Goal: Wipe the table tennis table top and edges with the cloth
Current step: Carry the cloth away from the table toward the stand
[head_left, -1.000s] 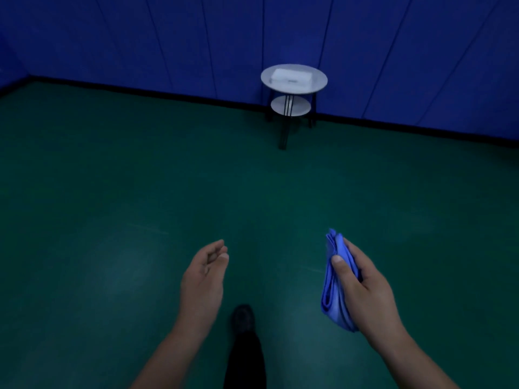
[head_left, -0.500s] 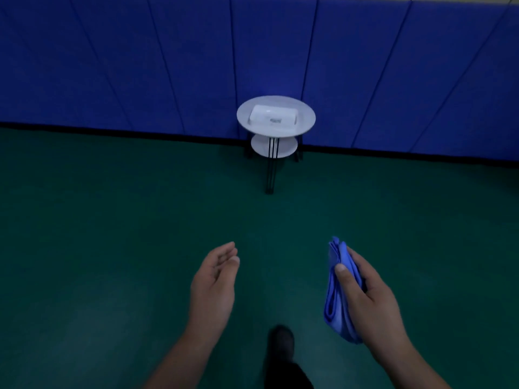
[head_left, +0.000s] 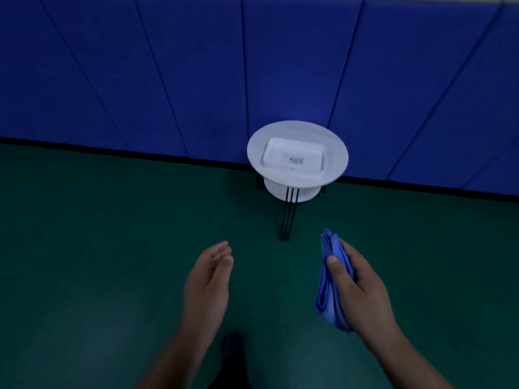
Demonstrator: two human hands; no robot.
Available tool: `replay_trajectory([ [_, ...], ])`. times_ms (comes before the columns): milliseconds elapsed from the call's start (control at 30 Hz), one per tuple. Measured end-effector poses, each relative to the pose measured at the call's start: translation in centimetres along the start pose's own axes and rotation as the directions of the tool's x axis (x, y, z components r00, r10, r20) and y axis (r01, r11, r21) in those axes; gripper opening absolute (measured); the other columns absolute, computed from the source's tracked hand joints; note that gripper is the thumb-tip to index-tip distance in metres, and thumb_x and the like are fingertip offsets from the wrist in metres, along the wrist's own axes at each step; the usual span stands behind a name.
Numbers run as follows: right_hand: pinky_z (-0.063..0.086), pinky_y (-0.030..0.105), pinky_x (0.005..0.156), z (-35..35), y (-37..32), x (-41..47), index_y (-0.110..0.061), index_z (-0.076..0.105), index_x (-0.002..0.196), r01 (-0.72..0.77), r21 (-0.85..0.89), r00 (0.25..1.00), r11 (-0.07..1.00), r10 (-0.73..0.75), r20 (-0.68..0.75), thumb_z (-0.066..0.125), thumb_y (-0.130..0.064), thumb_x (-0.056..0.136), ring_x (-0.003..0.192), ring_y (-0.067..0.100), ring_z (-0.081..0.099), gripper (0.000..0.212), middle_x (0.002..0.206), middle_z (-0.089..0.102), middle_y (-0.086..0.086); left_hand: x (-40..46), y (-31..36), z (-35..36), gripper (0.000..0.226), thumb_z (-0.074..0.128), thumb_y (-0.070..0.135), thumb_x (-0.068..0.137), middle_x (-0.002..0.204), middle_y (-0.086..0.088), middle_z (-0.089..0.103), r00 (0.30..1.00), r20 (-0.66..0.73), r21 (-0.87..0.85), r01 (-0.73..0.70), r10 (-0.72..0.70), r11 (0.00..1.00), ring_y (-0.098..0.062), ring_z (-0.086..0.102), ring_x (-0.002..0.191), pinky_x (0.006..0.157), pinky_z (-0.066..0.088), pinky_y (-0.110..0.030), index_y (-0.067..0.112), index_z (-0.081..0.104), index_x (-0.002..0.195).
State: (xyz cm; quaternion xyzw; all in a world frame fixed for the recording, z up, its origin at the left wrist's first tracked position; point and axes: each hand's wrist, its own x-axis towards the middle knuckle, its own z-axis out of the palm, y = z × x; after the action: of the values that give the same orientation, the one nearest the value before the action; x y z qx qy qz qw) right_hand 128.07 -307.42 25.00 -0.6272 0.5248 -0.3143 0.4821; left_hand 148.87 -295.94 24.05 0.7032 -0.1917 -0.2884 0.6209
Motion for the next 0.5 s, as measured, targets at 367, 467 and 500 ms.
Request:
replay_trajectory([
  [367,0.039,0.001,0.087,8.0,-4.0,29.7,-0.049,0.059,0.123,-0.059,0.020,0.992,0.998,0.060,-0.107,0.062,-0.030,0.098,0.102,-0.025,0.053,0.032,0.107,0.060,-0.047,31.7,4.2,13.3,0.025,0.060,0.011,0.099,0.112,0.012,0.072,0.986,0.163,0.043,-0.050,0.043,0.998,0.001,0.065,0.108,0.088,0.045,-0.007,0.032,0.068,0.111],
  [467,0.036,-0.005,0.081,8.2,-4.8,36.7,-0.050,0.058,0.123,-0.080,0.029,0.991,0.996,0.083,-0.106,0.060,-0.029,0.099,0.104,-0.024,0.054,0.032,0.111,0.057,-0.050,38.4,5.6,18.1,0.025,0.059,0.012,0.100,0.113,0.011,0.072,0.982,0.187,0.056,-0.049,0.038,0.997,0.000,0.065,0.109,0.089,0.046,-0.009,0.031,0.068,0.112],
  [500,0.036,-0.005,0.081,8.2,-4.8,39.3,-0.050,0.058,0.124,-0.090,0.025,0.990,0.996,0.092,-0.108,0.060,-0.029,0.099,0.105,-0.023,0.054,0.033,0.113,0.056,-0.049,40.6,5.8,19.6,0.024,0.059,0.012,0.100,0.114,0.011,0.071,0.980,0.198,0.063,-0.050,0.037,0.997,0.000,0.065,0.109,0.089,0.046,-0.009,0.030,0.068,0.114],
])
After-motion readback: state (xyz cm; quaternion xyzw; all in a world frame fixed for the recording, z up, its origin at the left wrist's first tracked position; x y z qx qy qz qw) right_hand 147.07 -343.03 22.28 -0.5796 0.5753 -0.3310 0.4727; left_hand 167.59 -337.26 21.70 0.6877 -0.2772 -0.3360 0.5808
